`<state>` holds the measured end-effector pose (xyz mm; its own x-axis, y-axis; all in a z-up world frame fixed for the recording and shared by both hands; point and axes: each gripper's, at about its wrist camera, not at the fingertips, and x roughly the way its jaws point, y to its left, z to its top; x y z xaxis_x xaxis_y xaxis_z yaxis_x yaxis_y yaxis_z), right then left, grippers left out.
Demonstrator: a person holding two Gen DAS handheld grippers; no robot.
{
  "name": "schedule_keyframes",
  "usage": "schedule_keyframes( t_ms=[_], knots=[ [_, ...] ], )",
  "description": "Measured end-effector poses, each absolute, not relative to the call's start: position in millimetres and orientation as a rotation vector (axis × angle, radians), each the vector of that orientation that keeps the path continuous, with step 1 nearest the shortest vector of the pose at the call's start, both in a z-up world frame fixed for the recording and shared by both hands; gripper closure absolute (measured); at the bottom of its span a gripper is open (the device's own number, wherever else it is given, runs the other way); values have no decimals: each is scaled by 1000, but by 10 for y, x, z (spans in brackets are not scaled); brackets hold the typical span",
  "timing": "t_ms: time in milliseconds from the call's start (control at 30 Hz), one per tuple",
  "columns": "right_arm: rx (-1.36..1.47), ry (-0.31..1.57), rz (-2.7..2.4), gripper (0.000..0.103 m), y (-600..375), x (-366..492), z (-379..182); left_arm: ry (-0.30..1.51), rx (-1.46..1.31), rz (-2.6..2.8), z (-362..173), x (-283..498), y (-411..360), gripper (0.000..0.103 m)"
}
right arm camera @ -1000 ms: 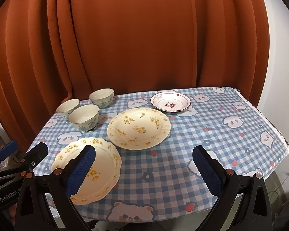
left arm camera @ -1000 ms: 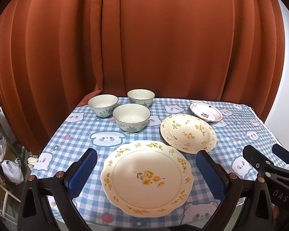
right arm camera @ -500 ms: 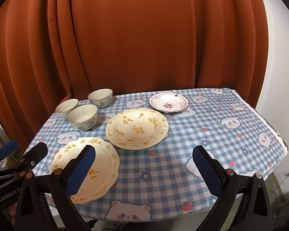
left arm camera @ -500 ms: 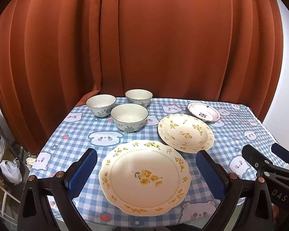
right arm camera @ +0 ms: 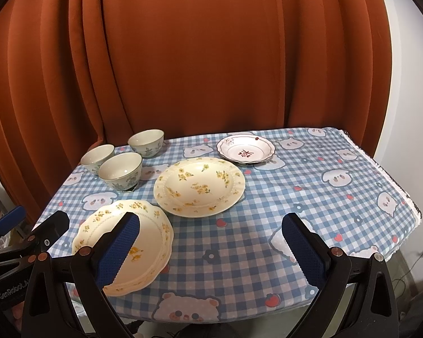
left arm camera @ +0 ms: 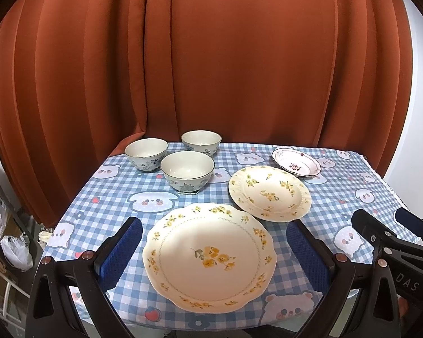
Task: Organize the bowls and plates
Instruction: 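Move both tools toward the large yellow-flower plate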
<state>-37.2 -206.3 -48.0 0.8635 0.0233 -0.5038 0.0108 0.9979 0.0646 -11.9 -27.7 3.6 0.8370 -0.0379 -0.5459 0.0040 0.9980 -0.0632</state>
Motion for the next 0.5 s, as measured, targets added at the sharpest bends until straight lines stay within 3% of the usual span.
schedule_keyframes(
  t_ms=[500],
  knots=[
    [59,527,16,1,-2085,-386,-497,582,-72,-20,43,-132,-244,0]
  ],
)
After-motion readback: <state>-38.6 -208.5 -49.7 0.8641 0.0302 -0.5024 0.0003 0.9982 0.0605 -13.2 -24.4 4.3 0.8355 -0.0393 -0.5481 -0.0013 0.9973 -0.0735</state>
